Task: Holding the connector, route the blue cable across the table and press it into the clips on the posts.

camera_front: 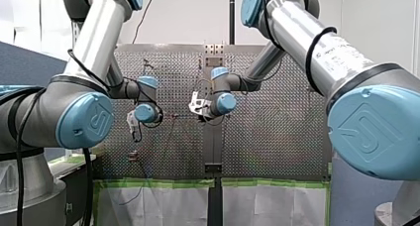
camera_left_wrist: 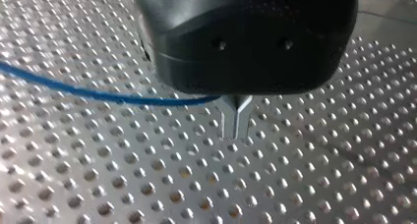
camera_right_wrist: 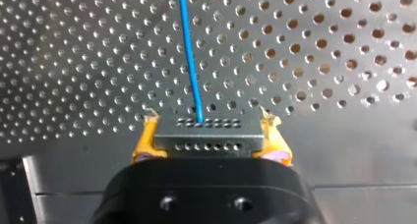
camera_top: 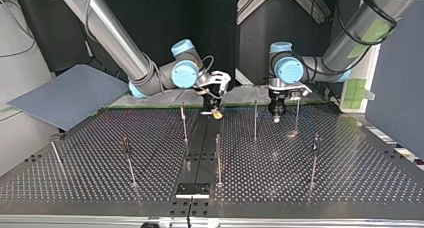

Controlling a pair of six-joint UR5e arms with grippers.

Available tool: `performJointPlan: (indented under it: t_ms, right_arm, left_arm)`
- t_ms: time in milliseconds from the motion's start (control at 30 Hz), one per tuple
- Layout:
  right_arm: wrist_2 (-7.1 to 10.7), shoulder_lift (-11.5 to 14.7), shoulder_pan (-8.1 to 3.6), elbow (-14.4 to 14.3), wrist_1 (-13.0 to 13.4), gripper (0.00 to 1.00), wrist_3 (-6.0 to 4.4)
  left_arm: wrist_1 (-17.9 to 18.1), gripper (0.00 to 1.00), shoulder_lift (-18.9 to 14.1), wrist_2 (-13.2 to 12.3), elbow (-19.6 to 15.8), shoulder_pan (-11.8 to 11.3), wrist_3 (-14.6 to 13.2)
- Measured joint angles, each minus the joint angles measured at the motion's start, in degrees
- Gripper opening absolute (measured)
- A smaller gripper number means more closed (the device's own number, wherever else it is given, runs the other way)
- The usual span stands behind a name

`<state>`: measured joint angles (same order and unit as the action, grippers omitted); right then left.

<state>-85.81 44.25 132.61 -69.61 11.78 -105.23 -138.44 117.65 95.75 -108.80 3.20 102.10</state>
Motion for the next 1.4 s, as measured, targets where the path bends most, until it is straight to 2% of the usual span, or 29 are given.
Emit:
performJointPlan:
  t_ms: [233, 300, 333, 400, 433, 500, 533, 567, 600, 633, 700, 1133, 1267, 1400]
  right_arm:
    - [0.19, 0.0, -1.09, 0.1, 0.0, 0.0, -0.03]
    - [0.19, 0.0, -1.39, 0.1, 0.0, 0.0, -0.01]
    - [0.2, 0.0, -1.5, 0.1, 0.0, 0.0, -0.01]
    - [0.2, 0.0, -1.72, 0.3, 0.1, 0.0, 0.01]
    - [0.2, 0.0, -1.81, 0.3, 0.1, 0.0, 0.03]
    - [0.2, 0.0, -1.99, 0.4, 0.1, 0.0, 0.06]
    - [0.2, 0.0, -2.06, 0.5, 0.1, 0.0, 0.08]
    - [0.2, 0.0, -2.14, 0.5, 0.1, 0.0, 0.11]
    - [0.2, 0.0, -2.19, 0.5, 0.1, 0.0, 0.13]
    - [0.2, 0.0, -2.23, 0.5, 0.1, 0.0, 0.14]
    - [0.2, 0.0, -2.32, 0.5, 0.1, 0.0, 0.17]
    - [0.47, 0.0, -2.47, 0.5, 0.0, 0.0, 0.35]
    - [0.46, 0.0, -2.48, 0.5, 0.0, 0.0, 0.36]
    - [0.49, 0.0, -2.48, 0.5, 0.1, 0.0, 0.36]
  left_arm:
    - [-1.0, 0.0, 2.6, -0.4, 3.3, -0.5, -0.2]
    - [-1.3, 0.1, 2.8, -0.4, 3.8, -0.6, -0.2]
    - [-1.4, 0.1, 2.8, -0.4, 4.1, -0.6, -0.3]
    - [-1.6, 0.31, 2.8, -0.4, 4.3, -0.7, -0.4]
    - [-1.8, 0.31, 2.8, -0.3, 4.4, -0.7, -0.6]
    - [-2.4, 0.54, 2.8, 0.0, 4.5, -0.7, -0.9]
    - [-2.9, 0.54, 2.8, 0.2, 4.5, -0.7, -1.1]
    - [-3.3, 0.61, 2.8, 0.4, 4.5, -0.7, -1.2]
    - [-3.8, 0.75, 2.8, 0.6, 4.5, -0.6, -1.3]
    - [-4.5, 0.75, 2.8, 0.7, 4.5, -0.6, -1.4]
    - [-5.4, 1.0, 2.8, 0.8, 4.5, -0.5, -1.4]
    - [-12.3, 1.0, 2.1, 0.7, 4.1, 0.1, -3.0]
    - [-11.8, 1.0, 0.7, 1.1, 2.7, 0.1, -1.9]
    - [-9.9, 1.0, -1.4, 1.1, 0.6, 0.1, 0.1]
